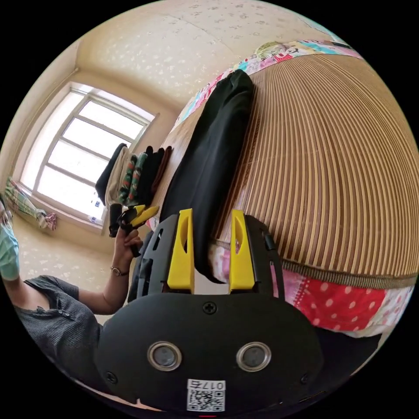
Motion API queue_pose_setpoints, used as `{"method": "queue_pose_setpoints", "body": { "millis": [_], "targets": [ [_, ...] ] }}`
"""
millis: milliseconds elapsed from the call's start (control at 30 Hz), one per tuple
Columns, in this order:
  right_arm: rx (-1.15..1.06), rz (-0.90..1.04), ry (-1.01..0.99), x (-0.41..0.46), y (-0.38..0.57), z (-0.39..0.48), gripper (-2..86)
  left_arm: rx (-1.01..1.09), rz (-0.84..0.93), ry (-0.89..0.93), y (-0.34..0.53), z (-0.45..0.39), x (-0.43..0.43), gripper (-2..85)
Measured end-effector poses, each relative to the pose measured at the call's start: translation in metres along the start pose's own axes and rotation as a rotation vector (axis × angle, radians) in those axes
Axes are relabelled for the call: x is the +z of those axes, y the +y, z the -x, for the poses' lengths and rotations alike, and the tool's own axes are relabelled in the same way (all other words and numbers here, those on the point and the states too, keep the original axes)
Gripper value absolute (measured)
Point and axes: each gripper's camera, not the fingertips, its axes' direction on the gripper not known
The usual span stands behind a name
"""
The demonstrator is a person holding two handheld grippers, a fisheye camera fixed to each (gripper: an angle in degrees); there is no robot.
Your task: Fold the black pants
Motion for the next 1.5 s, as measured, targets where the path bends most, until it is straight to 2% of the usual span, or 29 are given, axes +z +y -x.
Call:
{"method": "queue_pose_setpoints", "body": {
  "millis": [167,400,600,733,833,933,1067,1267,1500],
  "targets": [
    [0.049,-0.036,-0.021,0.014,-0.045,0.008,13.1,0.003,0.046,-0.019,-0.054,0.004,0.044,16.2],
    [0.094,0.082,-0.062,0.014,-0.061,0.030,13.5,-0.060,0.134,-0.042,-0.070,-0.003,0.061,13.5],
    [0.165,0.179,-0.262,0.029,-0.094,0.006,10.4,-0.149,0.221,0.135,-0.104,0.028,0.086,8.8],
    [0.159,0.229,-0.253,0.028,-0.081,0.006,5.1,-0.127,0.304,0.161,-0.094,0.027,0.085,5.9],
    [0.111,0.178,-0.319,0.014,-0.054,0.013,3.1,-0.096,0.244,0.297,-0.074,0.024,0.072,5.1],
    [0.077,0.067,-0.542,-0.015,-0.021,0.021,1.9,-0.038,0.150,0.489,-0.049,0.008,0.045,4.8],
    [-0.059,-0.056,-0.677,-0.067,0.022,0.072,1.0,0.147,0.035,0.624,-0.019,-0.066,-0.007,4.5],
    [-0.367,-0.179,-0.627,-0.161,0.044,0.207,0.5,0.505,-0.212,0.578,0.004,-0.225,-0.103,4.2],
    [-0.725,-0.270,-0.577,-0.267,0.075,0.381,0.4,0.817,-0.443,0.722,0.039,-0.377,-0.185,4.2]
  ]
}}
